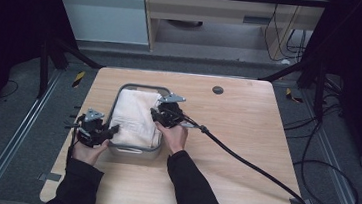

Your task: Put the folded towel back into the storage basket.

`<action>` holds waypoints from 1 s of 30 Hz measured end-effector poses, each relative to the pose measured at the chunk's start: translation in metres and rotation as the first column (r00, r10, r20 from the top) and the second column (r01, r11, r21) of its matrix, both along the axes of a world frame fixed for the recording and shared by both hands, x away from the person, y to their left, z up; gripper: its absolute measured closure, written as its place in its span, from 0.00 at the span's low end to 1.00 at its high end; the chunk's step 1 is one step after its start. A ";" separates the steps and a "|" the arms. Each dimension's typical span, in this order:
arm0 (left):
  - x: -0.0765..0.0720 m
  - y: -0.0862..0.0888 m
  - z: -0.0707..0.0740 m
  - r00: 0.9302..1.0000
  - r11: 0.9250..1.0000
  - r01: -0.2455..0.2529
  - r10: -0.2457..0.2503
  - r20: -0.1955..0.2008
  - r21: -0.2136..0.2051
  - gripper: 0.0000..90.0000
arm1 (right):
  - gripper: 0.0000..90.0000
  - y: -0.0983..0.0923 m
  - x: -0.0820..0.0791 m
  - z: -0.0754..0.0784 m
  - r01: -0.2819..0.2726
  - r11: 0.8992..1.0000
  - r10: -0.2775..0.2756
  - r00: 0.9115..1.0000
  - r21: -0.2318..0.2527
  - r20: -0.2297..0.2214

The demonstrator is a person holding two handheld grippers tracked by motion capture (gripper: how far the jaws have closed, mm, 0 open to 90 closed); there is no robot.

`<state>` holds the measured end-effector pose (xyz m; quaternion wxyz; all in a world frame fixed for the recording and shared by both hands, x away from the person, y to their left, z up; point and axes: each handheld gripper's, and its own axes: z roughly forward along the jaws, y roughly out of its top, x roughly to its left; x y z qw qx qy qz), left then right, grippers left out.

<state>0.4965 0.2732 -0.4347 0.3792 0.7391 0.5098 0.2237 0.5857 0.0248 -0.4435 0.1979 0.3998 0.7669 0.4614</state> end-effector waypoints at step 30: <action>-0.023 0.005 0.024 0.982 0.990 0.075 -0.053 0.180 -0.120 0.33 | 0.20 -0.094 -0.043 0.041 -0.028 0.998 0.022 0.991 0.049 0.131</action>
